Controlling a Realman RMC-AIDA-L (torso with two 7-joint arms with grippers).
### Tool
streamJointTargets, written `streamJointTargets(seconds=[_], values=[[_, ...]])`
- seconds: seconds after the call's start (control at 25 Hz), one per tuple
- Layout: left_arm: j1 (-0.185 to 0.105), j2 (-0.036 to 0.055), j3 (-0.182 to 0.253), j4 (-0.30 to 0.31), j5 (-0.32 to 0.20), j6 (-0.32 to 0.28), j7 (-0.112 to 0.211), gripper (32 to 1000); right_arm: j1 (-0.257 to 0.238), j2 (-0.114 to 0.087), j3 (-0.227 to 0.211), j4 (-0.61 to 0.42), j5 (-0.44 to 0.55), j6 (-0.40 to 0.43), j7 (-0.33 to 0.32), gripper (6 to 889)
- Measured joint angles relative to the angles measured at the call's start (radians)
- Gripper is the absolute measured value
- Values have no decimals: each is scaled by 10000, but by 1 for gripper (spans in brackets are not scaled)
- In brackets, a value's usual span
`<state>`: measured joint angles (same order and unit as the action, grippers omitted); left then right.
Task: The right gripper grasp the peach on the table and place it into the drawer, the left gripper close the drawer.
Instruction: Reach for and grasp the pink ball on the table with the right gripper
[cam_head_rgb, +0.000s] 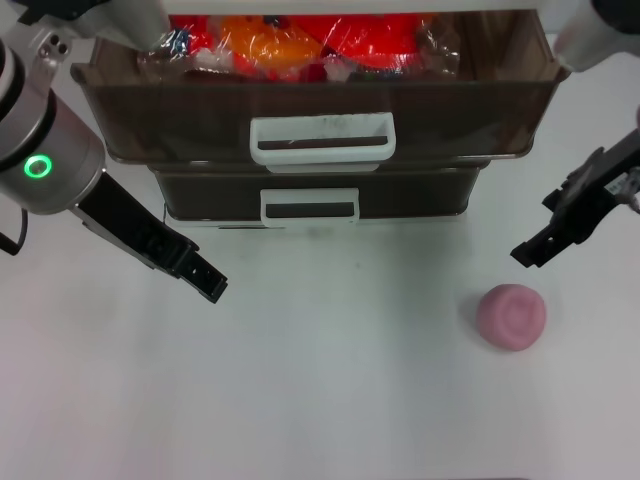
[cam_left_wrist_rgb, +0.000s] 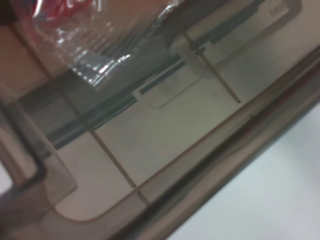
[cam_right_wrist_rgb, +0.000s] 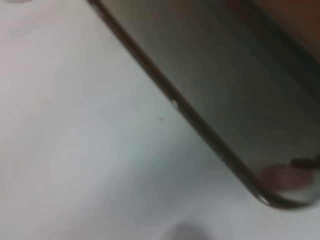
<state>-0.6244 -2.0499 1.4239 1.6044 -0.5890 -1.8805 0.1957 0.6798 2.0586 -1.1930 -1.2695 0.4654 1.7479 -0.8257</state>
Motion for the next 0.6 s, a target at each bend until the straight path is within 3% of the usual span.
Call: streamJointTargets(seconds=[0.16,0.36,0.6], values=[[0,-10,12,1,-1,18,20,884,-350,-15,295,88,-71,-339,-155,866],[3,-14,16,2,-1,133,39,884,-936,-4,209,369,-93,-1115,-514,866],[24,-40,68,-29,-28,250,90,884,-950,17,157,2008,-80,-2087,-1200,866]])
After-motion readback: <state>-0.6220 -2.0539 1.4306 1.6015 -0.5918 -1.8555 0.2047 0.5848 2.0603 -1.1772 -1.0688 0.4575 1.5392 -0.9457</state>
